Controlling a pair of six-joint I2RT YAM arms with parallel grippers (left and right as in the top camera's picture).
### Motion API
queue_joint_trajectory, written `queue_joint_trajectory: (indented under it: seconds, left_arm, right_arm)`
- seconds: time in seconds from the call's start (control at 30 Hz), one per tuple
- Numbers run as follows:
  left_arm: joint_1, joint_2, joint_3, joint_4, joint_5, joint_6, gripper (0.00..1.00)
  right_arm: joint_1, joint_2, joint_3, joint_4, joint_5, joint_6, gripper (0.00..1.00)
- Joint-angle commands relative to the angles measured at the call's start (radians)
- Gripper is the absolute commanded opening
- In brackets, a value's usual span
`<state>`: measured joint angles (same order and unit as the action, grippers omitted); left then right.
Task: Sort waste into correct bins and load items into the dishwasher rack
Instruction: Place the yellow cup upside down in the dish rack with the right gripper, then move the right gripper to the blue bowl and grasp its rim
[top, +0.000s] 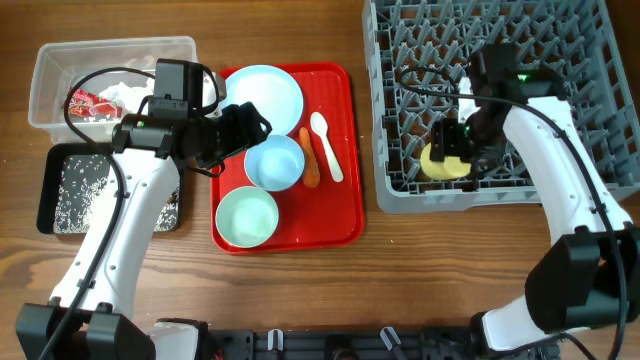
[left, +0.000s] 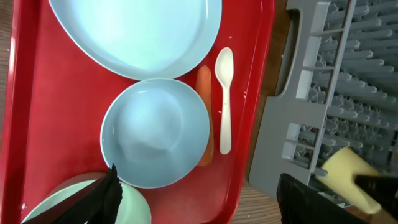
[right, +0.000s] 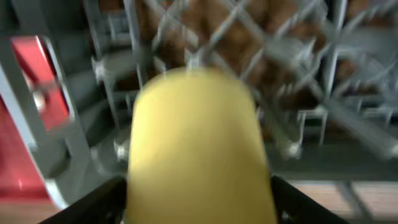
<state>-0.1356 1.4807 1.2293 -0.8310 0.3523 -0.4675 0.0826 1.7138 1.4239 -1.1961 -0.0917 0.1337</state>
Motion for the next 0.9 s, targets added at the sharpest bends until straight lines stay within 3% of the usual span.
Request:
queue_joint_trajectory:
  seconds: [0.0, 0.07, 0.17, 0.33, 0.43, 0.53, 0.67, 0.87]
  left_arm:
    - [-0.002, -0.01, 0.01, -0.001, -0.014, 0.019, 0.82]
    - [-0.002, -0.01, 0.01, -0.001, -0.014, 0.019, 0.82]
    - [-0.002, -0.01, 0.01, -0.001, -0.014, 0.019, 0.82]
    - [-0.002, -0.01, 0.008, -0.005, -0.014, 0.02, 0.82]
    - [-0.003, -0.01, 0.008, -0.026, -0.014, 0.083, 0.85]
    - [-0.005, -0.009, 0.008, -0.062, -0.029, 0.15, 0.87]
    - [-0.005, -0.009, 0.007, -0.117, -0.133, 0.15, 0.87]
    - [-0.005, -0.009, 0.007, -0.152, -0.173, 0.15, 0.86]
  right_arm:
    - [0.001, 0.022, 0.011, 0.042, 0.005, 0.034, 0.82]
    - [0.001, 0.022, 0.029, 0.056, -0.031, 0.034, 0.89]
    - [0.001, 0.022, 0.085, 0.05, -0.048, 0.034, 0.91]
    - [0.009, 0.021, 0.243, -0.004, -0.157, 0.023, 0.91]
    - [0.058, 0.016, 0.299, -0.004, -0.2, 0.023, 0.89]
    - [0.145, 0.018, 0.299, 0.026, -0.209, 0.029, 0.89]
    - [0.244, 0.018, 0.296, 0.079, -0.197, 0.08, 0.88]
    - [0.316, 0.023, 0.28, 0.144, -0.198, 0.139, 0.84]
